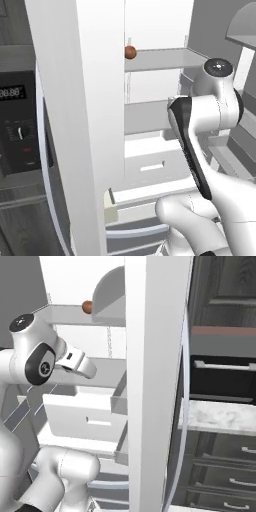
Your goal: Grab the onion and lemon wedge from the fridge, place them in the blender, close the lid, and turn on the blender to create a marinade.
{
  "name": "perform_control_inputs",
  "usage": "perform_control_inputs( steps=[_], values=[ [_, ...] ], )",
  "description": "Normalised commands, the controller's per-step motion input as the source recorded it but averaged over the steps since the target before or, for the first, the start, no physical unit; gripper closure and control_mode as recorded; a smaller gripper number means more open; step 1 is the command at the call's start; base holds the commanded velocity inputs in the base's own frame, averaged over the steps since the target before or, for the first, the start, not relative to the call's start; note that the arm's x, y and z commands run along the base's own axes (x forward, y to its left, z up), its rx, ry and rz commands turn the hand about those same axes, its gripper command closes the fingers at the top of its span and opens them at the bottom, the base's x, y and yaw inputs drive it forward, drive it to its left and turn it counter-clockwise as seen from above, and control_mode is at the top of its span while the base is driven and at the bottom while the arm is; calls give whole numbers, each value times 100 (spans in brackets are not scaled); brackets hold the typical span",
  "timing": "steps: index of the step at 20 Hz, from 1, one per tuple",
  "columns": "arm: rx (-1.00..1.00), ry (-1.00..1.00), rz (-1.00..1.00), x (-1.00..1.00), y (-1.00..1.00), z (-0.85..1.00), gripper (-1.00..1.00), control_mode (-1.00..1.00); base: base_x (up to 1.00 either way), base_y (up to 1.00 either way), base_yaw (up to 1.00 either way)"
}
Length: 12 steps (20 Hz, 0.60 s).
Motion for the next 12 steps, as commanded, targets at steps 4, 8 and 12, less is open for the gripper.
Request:
perform_control_inputs(
  steps=[4, 8, 12],
  values=[
    [0, 0, 0, 0, 0, 0, -100, 100, 51, 10, 0],
    [0, 0, 0, 4, 0, 0, -100, -100, 9, 0, 0],
    [0, -4, 9, 0, 0, 8, -100, -100, 0, 0, 0]
  ],
)
